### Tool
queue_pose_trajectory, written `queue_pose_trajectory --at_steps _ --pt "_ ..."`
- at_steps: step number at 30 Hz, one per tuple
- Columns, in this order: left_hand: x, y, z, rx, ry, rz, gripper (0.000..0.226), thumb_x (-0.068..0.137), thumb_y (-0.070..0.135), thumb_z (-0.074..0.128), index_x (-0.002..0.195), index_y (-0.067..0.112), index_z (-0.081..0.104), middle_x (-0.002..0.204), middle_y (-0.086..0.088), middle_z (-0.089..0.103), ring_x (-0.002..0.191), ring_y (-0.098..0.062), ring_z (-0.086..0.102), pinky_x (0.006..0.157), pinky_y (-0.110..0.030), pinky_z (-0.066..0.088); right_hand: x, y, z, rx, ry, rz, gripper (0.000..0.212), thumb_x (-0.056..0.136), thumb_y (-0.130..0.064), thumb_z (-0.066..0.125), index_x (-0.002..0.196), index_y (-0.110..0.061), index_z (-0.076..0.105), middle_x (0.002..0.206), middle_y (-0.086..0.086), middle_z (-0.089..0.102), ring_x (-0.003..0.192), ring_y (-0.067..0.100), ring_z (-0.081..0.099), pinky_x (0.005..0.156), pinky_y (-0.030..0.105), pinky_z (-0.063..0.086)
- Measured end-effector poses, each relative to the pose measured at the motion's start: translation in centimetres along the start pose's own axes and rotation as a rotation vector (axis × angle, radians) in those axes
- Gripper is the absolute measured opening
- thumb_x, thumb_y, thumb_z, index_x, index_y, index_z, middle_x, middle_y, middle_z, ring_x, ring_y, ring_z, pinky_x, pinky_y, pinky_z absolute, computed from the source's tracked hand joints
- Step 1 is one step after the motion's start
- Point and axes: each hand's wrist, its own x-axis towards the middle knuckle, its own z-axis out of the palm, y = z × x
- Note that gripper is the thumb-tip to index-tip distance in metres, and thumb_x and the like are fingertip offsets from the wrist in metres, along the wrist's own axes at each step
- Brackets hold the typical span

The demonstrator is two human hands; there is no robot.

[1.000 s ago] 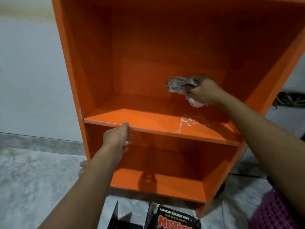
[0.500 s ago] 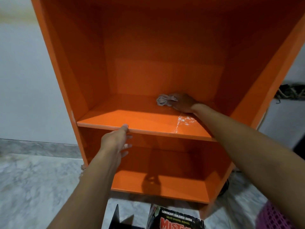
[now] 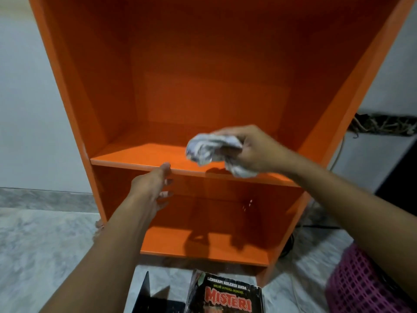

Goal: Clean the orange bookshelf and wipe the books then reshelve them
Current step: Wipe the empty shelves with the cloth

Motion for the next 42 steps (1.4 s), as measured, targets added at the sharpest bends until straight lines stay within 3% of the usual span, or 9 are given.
queue_pose_trajectory --at_steps 5,10,15,19,24,28,31,35,42 --pt "-0.5 0.0 1.7 -0.018 -0.006 -0.019 0.025 0.094 0.044 0.056 0.094 0.02 0.063 0.099 0.001 0.072 0.079 -0.021 0.064 0.066 -0.034 0.047 3.4 4.1 -6.4 -0.177 0.314 0.214 0.019 0.094 -0.009 0.062 0.109 -0.021 0.066 0.091 -0.004 0.068 0.067 -0.012 0.057 0.063 0.013 0.044" --pt "0.0 -0.2 1.2 0.025 -0.017 0.002 0.032 0.093 0.047 0.058 0.105 0.018 0.066 0.101 0.004 0.072 0.083 -0.021 0.065 0.065 -0.035 0.047 6.8 14.1 -8.2 -0.238 0.564 0.61 0.028 0.095 -0.01 0.059 0.121 0.0 0.064 0.127 0.016 0.064 0.108 0.02 0.06 0.078 0.023 0.043" --pt "0.3 -0.4 1.2 0.02 -0.013 0.021 0.032 0.094 0.046 0.058 0.108 0.019 0.065 0.101 0.005 0.071 0.083 -0.02 0.065 0.064 -0.034 0.047 5.4 18.4 -6.7 -0.409 0.388 0.821 0.042 0.092 -0.01 0.063 0.134 -0.007 0.056 0.136 0.018 0.055 0.122 0.033 0.056 0.093 0.033 0.047" --pt "0.1 -0.6 1.2 0.016 -0.019 0.041 0.03 0.095 0.045 0.057 0.107 0.019 0.065 0.1 0.004 0.071 0.084 -0.02 0.065 0.066 -0.035 0.048 4.7 18.2 -5.6 -0.402 0.319 0.79 0.034 0.098 -0.021 0.056 0.13 -0.011 0.06 0.134 0.016 0.059 0.118 0.033 0.058 0.086 0.031 0.045" --pt "0.0 -0.5 1.1 -0.006 -0.041 0.042 0.029 0.094 0.045 0.058 0.105 0.018 0.064 0.099 0.004 0.07 0.083 -0.019 0.066 0.066 -0.033 0.048 2.2 11.2 -1.0 -0.308 0.19 0.503 0.016 0.091 -0.022 0.069 0.106 -0.016 0.072 0.098 0.002 0.073 0.075 0.006 0.061 0.057 0.013 0.04" --pt "0.3 -0.3 1.1 -0.008 -0.063 0.034 0.025 0.094 0.044 0.057 0.095 0.02 0.063 0.095 0.005 0.07 0.068 -0.018 0.059 0.06 -0.028 0.041 -2.9 4.8 3.3 -0.217 0.113 0.114 0.04 0.082 0.005 0.063 0.119 -0.009 0.069 0.114 -0.003 0.067 0.102 0.001 0.06 0.083 0.015 0.044" --pt "0.6 -0.1 1.1 -0.017 -0.063 0.016 0.025 0.094 0.044 0.057 0.098 0.02 0.063 0.097 0.004 0.07 0.065 -0.018 0.058 0.056 -0.027 0.038 -5.6 1.5 4.5 -0.254 0.004 0.048 0.047 0.086 0.009 0.057 0.128 -0.012 0.064 0.122 0.004 0.065 0.109 0.012 0.059 0.084 0.028 0.049" --pt "0.8 -0.1 1.0 0.007 -0.067 0.002 0.025 0.093 0.045 0.057 0.092 0.02 0.063 0.098 0.004 0.071 0.068 -0.019 0.06 0.056 -0.029 0.04 -3.5 1.2 1.1 -0.312 0.254 -0.014 0.048 0.074 0.015 0.059 0.117 -0.004 0.069 0.109 0.007 0.068 0.101 0.012 0.061 0.084 0.018 0.046" --pt "0.5 0.0 1.0 0.041 -0.064 -0.021 0.034 0.095 0.046 0.056 0.111 0.017 0.064 0.101 0.003 0.07 0.079 -0.02 0.064 0.06 -0.034 0.043 2.8 6.6 -7.2 -0.615 0.366 0.682 0.034 0.087 -0.002 0.059 0.116 -0.021 0.065 0.114 0.005 0.065 0.1 0.018 0.06 0.074 0.025 0.04"
